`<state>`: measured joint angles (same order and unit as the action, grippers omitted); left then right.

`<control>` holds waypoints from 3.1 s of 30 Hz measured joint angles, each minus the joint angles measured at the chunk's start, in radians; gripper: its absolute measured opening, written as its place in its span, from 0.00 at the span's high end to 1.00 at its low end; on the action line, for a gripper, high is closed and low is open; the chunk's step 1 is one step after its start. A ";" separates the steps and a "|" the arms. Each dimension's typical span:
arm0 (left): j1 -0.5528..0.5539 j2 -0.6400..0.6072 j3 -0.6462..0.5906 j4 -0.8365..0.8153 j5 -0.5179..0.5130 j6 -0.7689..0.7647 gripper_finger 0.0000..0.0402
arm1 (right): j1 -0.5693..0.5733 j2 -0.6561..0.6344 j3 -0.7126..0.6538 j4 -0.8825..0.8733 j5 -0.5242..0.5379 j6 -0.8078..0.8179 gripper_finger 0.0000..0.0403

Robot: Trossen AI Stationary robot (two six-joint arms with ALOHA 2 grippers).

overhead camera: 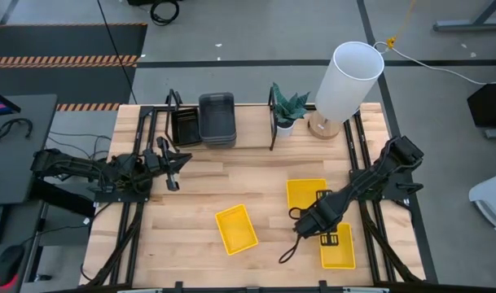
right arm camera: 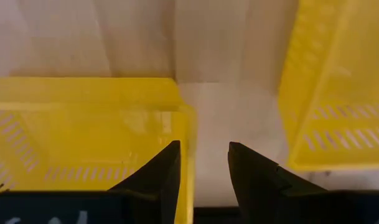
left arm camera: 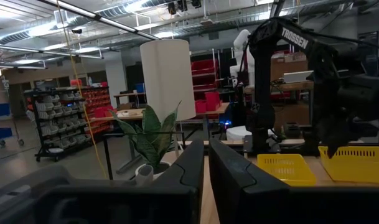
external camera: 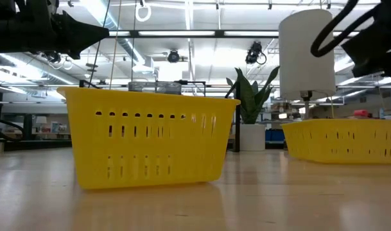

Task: Stack baskets on shelf by color
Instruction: Stack the bottom right yellow bin on the top yellow bin, then stack the bottom yellow bin on the stacked yellow bins

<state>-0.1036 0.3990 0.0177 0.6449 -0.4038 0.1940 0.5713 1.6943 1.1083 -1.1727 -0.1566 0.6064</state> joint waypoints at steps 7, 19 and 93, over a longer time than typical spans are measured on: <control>0.000 0.000 0.000 0.000 0.000 0.000 0.91 | 0.001 0.000 -0.067 0.108 0.000 0.002 0.66; 0.000 0.000 0.000 0.000 0.000 0.000 0.93 | -0.002 0.000 -0.100 0.149 -0.029 -0.028 0.97; 0.000 0.000 0.000 -0.003 0.000 0.000 0.91 | -0.139 0.006 0.261 0.308 0.536 -1.312 0.82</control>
<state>-0.1034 0.3992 0.0174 0.6422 -0.4040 0.1940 0.4325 1.7008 1.3689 -0.8643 0.3798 -0.7051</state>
